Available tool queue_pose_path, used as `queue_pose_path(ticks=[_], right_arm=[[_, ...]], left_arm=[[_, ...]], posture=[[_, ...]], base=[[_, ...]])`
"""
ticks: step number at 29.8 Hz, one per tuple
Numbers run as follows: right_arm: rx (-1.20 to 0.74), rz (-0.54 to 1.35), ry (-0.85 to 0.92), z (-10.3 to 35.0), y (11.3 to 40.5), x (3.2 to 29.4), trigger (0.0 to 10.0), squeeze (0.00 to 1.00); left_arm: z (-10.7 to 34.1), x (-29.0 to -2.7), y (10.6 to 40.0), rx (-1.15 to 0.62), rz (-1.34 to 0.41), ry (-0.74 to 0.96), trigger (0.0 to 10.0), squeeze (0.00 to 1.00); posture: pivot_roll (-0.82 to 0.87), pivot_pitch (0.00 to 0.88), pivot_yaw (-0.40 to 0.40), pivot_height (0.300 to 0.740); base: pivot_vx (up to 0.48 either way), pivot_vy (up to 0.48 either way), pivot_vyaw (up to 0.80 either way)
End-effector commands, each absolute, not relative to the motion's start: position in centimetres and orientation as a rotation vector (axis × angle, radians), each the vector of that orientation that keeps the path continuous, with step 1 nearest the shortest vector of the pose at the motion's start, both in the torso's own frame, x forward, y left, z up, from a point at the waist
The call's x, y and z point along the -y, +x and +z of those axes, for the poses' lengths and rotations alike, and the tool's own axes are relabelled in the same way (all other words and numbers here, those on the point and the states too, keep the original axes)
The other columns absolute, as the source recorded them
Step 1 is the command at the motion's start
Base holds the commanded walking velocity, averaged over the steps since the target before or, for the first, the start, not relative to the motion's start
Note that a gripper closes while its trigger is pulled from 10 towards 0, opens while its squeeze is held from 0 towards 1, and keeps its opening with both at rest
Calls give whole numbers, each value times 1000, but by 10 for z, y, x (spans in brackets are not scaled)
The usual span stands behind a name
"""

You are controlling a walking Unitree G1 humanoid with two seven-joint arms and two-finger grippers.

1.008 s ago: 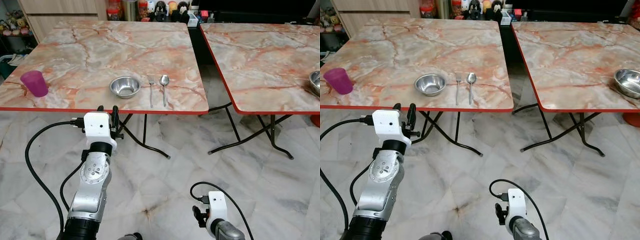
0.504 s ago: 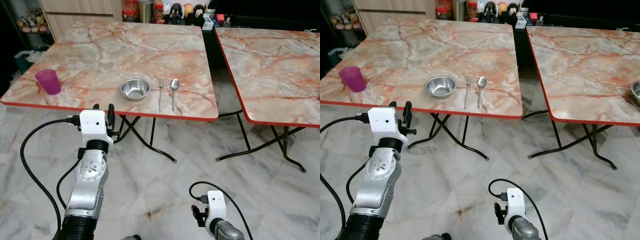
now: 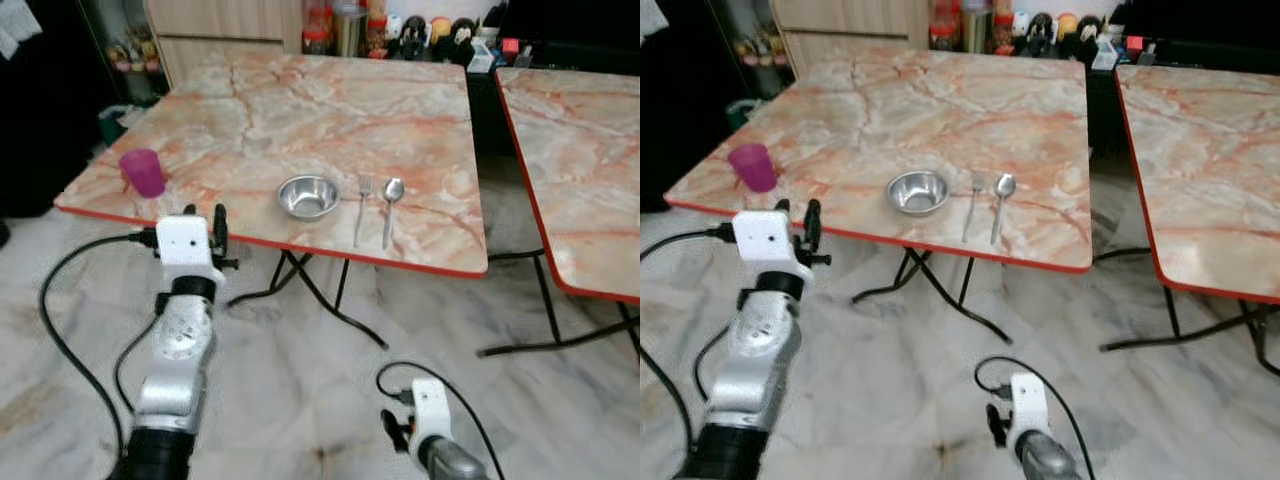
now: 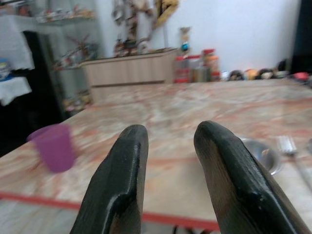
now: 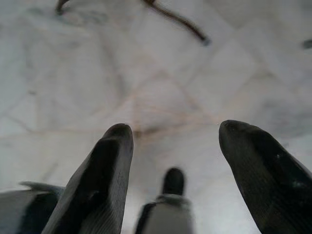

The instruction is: Setting the table

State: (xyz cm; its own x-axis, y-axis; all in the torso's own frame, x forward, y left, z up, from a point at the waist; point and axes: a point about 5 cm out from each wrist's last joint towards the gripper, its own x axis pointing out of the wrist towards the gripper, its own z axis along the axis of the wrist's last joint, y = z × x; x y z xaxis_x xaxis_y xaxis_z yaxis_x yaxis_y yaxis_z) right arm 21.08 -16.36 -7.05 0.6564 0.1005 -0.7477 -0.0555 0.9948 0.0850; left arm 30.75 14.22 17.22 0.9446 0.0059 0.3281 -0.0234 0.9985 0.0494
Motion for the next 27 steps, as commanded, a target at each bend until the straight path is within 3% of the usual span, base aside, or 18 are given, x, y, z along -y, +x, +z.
queue_pose_path(ticks=[1, 14, 20, 27], right_arm=[[-846, 101, 62, -70, 213, 157, 10000, 0], [-865, 62, 84, -72, 210, 159, 10000, 0], [-868, 56, 89, -73, 208, 160, 10000, 0], [-863, 45, 78, -73, 207, 163, 10000, 0]], left_arm=[[173, -149, 308, 335, 31, 74, 10000, 0], [176, -146, 310, 332, -12, 52, 10000, 0], [176, -146, 310, 326, -27, 46, 10000, 0], [174, -143, 310, 308, -65, 24, 10000, 0]], posture=[[139, 58, -24, 740], [139, 87, -22, 740], [138, 100, -22, 740], [136, 107, -23, 740]], base=[[296, 0, 0], [296, 0, 0], [297, 0, -610], [286, 0, 0]])
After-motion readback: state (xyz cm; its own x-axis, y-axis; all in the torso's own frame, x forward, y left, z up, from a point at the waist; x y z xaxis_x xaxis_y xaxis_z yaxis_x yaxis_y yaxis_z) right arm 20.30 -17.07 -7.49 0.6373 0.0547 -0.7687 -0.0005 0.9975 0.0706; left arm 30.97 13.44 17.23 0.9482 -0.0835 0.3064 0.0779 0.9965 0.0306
